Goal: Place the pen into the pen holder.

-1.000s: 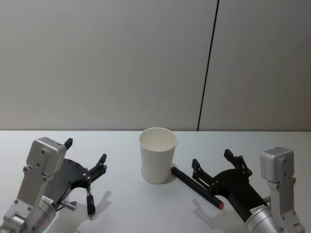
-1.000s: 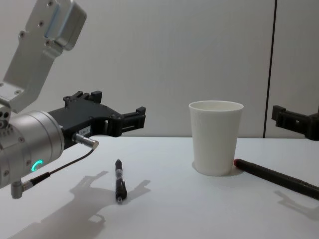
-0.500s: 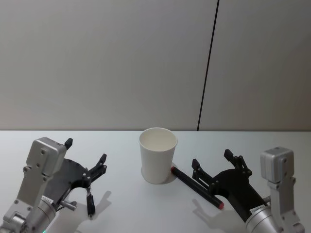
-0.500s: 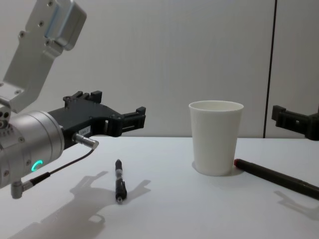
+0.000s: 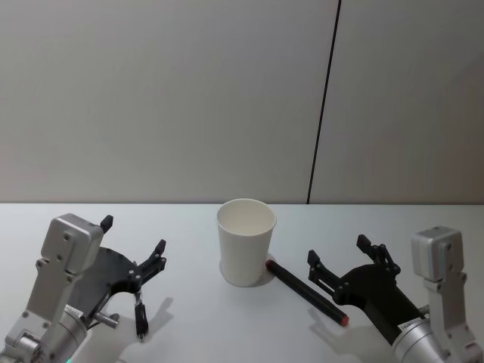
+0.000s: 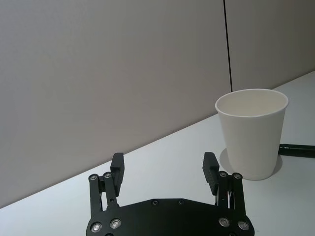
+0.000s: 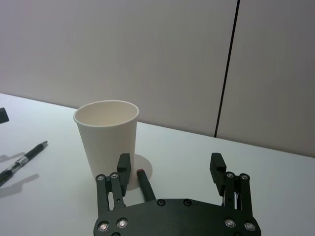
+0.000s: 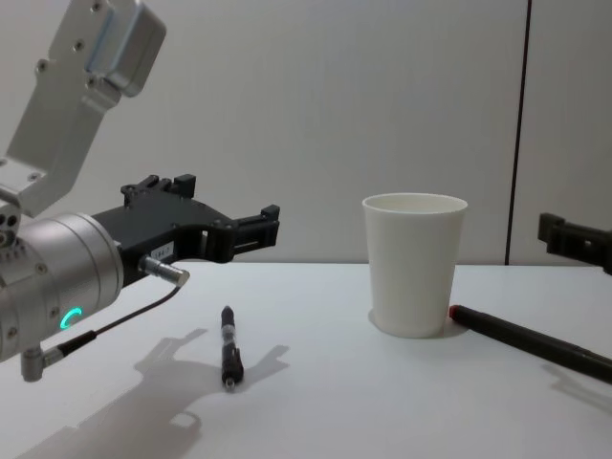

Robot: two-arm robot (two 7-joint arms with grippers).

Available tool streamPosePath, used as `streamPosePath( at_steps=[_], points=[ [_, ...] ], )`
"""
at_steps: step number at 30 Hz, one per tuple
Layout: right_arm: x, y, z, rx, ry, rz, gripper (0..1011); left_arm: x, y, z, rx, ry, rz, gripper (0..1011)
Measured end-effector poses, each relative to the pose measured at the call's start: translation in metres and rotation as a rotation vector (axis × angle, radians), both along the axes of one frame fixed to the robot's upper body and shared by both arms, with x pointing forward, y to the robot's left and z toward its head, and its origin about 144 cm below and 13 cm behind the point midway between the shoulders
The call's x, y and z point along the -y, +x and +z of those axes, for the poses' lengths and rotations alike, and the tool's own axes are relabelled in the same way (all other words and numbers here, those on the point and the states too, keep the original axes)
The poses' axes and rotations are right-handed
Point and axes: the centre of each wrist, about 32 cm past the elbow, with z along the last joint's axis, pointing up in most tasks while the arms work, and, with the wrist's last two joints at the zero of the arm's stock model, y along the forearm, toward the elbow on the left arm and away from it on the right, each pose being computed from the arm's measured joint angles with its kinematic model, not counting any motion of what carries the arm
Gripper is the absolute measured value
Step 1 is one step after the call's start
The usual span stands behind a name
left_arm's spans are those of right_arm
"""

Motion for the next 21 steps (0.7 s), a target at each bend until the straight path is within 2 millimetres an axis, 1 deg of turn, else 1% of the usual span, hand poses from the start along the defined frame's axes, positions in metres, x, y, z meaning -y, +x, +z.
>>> streamPosePath(
  at_steps=[13, 21],
  points=[
    [0.021, 0.000, 0.004, -0.052, -0.065, 0.019, 1001, 0.000, 0.000, 0.000, 0.000, 0.000, 0.000, 1003],
    [0.028, 0.008, 0.009, -0.097, -0.110, 0.062, 1001, 0.000, 0.000, 0.000, 0.000, 0.000, 0.000, 1003]
  ],
)
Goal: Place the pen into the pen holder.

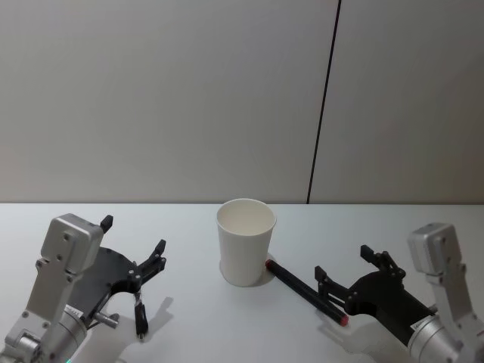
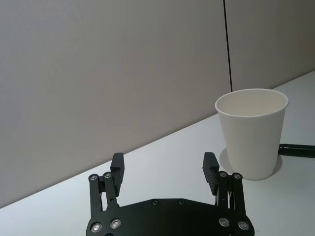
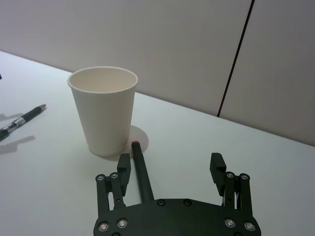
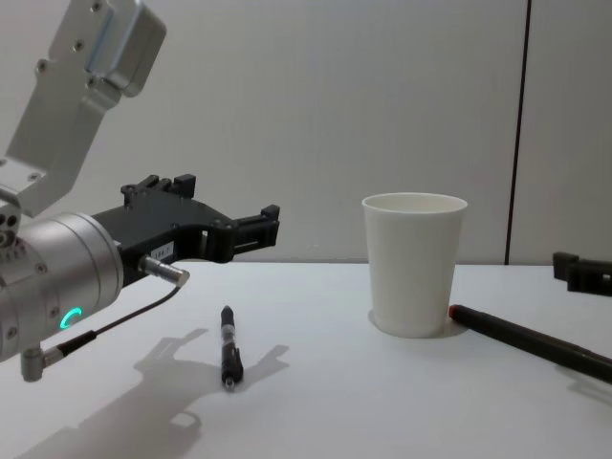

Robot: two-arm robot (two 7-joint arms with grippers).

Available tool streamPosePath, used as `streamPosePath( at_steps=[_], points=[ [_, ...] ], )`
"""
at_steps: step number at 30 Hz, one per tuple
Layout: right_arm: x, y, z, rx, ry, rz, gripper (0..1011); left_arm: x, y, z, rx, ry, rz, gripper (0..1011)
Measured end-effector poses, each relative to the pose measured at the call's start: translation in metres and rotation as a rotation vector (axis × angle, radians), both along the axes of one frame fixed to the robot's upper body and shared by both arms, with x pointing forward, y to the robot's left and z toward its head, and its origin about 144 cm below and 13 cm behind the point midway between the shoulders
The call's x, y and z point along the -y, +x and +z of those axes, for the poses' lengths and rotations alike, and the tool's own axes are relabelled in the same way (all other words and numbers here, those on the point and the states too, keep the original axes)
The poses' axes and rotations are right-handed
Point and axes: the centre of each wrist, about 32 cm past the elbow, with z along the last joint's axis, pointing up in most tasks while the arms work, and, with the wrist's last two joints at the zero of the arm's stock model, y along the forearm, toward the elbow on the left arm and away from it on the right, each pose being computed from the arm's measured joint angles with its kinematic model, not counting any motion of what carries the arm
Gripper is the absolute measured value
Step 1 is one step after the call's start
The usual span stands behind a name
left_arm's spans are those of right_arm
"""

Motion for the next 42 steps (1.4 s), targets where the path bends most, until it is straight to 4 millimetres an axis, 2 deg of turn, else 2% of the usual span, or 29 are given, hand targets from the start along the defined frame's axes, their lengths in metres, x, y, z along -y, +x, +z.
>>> streamPosePath(
  at_steps=[28, 42],
  points=[
    [0.005, 0.045, 0.019, -0.261, -0.015, 0.103, 1001, 0.000, 0.000, 0.000, 0.000, 0.000, 0.000, 1003],
    [0.003, 0.060, 0.029, -0.336, -0.050, 0.142, 1001, 0.000, 0.000, 0.000, 0.000, 0.000, 0.000, 1003]
  ],
)
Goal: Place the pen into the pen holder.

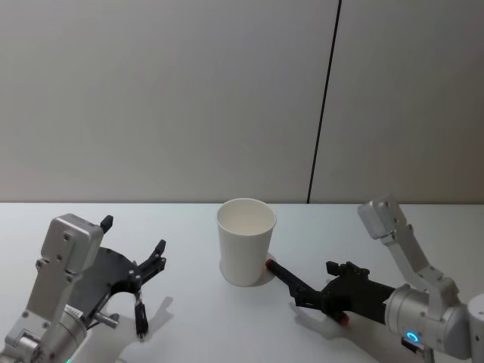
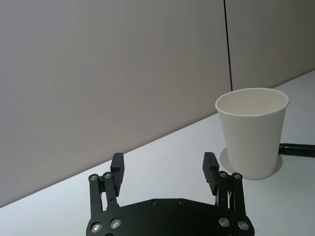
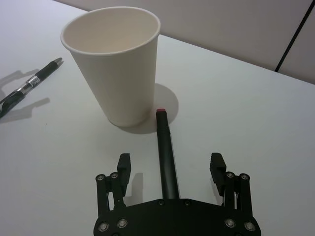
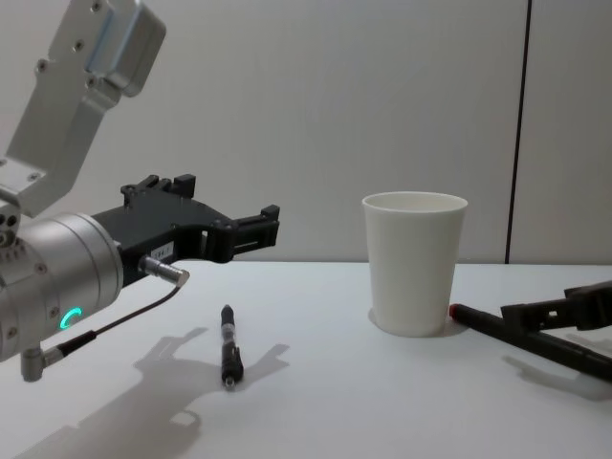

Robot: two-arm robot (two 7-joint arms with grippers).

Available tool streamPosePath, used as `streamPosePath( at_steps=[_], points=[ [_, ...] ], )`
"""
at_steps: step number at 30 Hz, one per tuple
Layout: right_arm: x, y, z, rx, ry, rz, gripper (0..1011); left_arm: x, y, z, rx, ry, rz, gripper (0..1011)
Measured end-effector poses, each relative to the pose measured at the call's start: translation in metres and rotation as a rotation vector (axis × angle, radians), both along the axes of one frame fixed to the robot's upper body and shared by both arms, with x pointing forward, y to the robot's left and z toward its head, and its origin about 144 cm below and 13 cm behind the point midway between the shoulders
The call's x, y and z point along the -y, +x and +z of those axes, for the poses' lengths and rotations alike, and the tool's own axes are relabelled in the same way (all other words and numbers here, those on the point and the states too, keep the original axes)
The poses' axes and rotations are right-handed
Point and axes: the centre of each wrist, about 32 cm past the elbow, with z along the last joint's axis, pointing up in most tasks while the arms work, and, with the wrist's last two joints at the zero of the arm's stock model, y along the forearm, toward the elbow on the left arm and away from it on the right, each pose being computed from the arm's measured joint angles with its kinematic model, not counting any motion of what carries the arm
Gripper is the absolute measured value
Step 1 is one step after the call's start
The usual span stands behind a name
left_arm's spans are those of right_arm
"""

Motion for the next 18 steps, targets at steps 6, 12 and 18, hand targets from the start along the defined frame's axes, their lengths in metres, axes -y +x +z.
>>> streamPosePath(
  at_steps=[6, 12, 18],
  points=[
    [-0.0014, 0.0036, 0.0026, -0.007, -0.020, 0.008, 1001, 0.0000, 0.0000, 0.0000, 0.000, 0.000, 0.000, 1003],
    [-0.0027, 0.0065, 0.0045, -0.009, -0.042, 0.013, 1001, 0.0000, 0.0000, 0.0000, 0.000, 0.000, 0.000, 1003],
    [-0.0037, 0.0081, 0.0049, -0.014, -0.057, 0.013, 1001, 0.0000, 0.0000, 0.0000, 0.000, 0.000, 0.000, 1003]
  ],
)
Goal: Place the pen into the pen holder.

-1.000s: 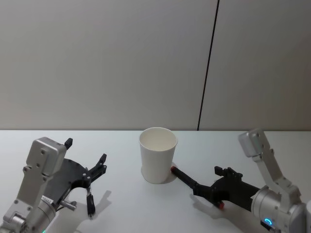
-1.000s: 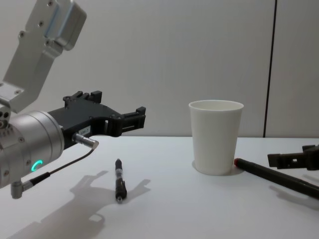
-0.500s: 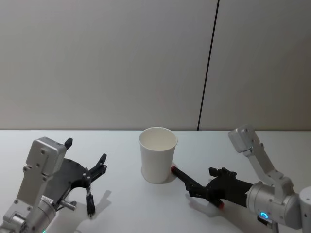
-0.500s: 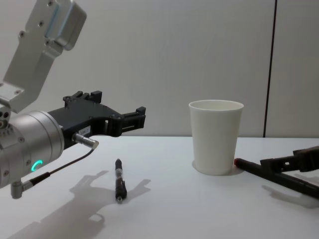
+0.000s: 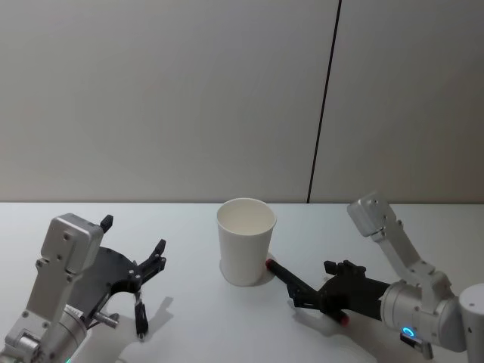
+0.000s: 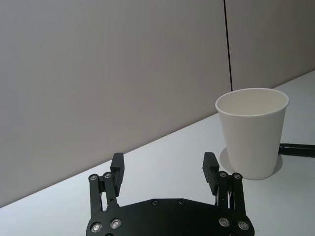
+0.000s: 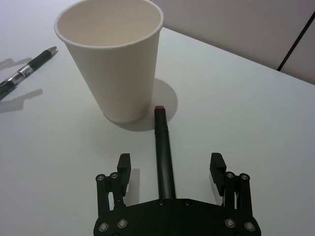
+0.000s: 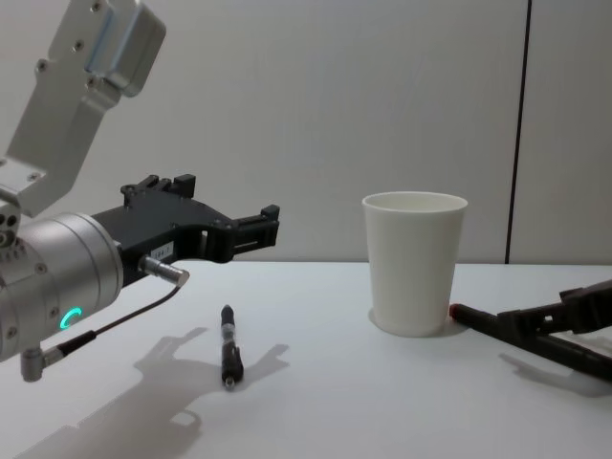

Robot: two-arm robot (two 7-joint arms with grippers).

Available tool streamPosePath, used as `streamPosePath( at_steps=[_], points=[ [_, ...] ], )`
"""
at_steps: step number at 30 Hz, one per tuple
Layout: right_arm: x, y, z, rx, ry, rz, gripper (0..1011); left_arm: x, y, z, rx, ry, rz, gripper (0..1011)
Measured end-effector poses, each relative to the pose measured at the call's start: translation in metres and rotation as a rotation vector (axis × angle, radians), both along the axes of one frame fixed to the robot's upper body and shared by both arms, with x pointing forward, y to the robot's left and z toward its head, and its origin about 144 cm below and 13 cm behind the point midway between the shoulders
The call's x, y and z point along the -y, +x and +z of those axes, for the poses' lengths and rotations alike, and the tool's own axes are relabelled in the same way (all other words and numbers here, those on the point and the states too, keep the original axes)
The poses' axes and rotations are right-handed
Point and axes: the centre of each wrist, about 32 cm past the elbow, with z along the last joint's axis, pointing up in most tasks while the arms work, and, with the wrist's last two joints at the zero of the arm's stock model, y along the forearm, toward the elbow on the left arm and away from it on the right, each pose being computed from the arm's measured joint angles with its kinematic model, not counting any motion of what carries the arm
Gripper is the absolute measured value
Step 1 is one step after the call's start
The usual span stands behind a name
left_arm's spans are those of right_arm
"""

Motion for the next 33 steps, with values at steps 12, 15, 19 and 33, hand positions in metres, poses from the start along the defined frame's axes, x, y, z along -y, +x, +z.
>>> streamPosePath(
  at_steps=[12, 15, 19, 33],
  points=[
    [-0.002, 0.000, -0.004, -0.030, -0.003, -0.002, 1001, 0.000, 0.000, 0.000, 0.000, 0.000, 0.000, 1004],
    [-0.003, 0.000, -0.006, -0.040, 0.000, -0.003, 1001, 0.000, 0.000, 0.000, 0.000, 0.000, 0.000, 1003],
    [-0.003, -0.001, -0.008, -0.048, 0.003, -0.005, 1001, 0.000, 0.000, 0.000, 0.000, 0.000, 0.000, 1003],
    [-0.004, -0.001, -0.011, -0.062, 0.008, -0.008, 792, 0.000, 0.000, 0.000, 0.000, 0.000, 0.000, 1003]
  ],
)
